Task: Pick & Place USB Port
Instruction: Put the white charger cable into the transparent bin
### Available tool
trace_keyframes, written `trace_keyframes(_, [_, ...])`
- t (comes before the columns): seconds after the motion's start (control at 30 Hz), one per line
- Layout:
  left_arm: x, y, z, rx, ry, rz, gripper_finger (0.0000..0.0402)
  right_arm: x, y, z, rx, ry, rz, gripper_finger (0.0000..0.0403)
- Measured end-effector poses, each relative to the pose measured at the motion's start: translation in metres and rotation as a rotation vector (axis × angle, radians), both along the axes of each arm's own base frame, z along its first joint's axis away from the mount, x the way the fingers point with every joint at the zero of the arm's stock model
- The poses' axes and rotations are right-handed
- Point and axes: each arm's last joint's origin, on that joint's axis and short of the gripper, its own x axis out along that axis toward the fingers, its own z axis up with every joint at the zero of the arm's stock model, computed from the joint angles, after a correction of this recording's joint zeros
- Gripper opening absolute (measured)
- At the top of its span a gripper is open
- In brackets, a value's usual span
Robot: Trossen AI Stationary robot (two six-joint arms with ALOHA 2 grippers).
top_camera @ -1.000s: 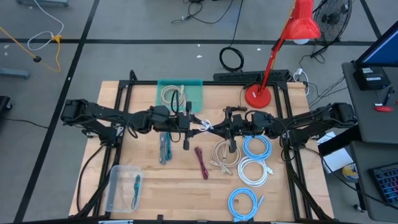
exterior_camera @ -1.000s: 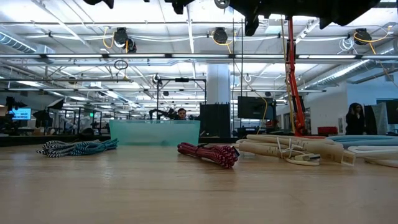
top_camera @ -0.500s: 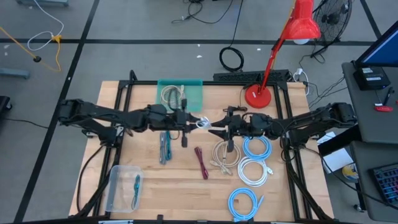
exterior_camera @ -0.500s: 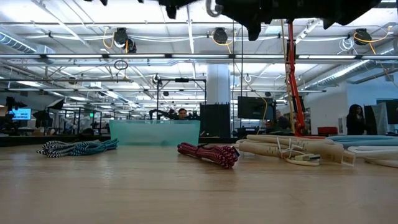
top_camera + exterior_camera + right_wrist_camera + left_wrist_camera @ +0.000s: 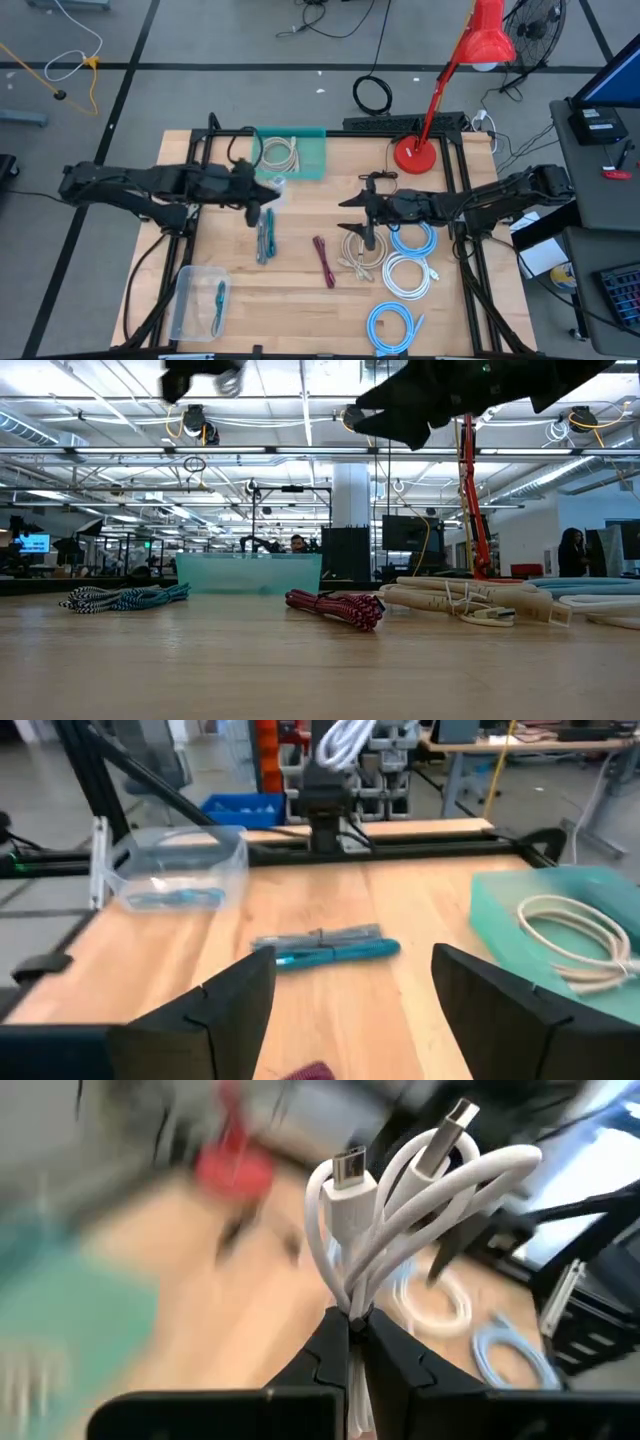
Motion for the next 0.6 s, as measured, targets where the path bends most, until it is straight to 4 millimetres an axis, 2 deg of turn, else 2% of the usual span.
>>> trace_keyframes(0.1, [-0.013,-0.007,-0.014,-0.235,0.148,0.105,0.0012,-0.002,-0.002,-0.005,-0.025,0.011,-0.046,0.0263])
trace_keyframes(0.27, [-0.027,-0.034,-0.036,-0.573,0.384,0.278,0.0012,-0.006,-0.005,-0.012,-0.026,-0.017,-0.069,0.0257])
trace_keyframes(0.47, [-0.04,-0.074,-0.052,-0.826,0.614,0.411,0.0012,-0.007,-0.021,-0.015,-0.066,-0.025,-0.182,0.0256])
trace_keyframes(0.6, [-0.052,-0.105,-0.056,-0.939,0.686,0.47,0.0011,-0.008,-0.035,-0.015,-0.091,-0.018,-0.259,0.0256])
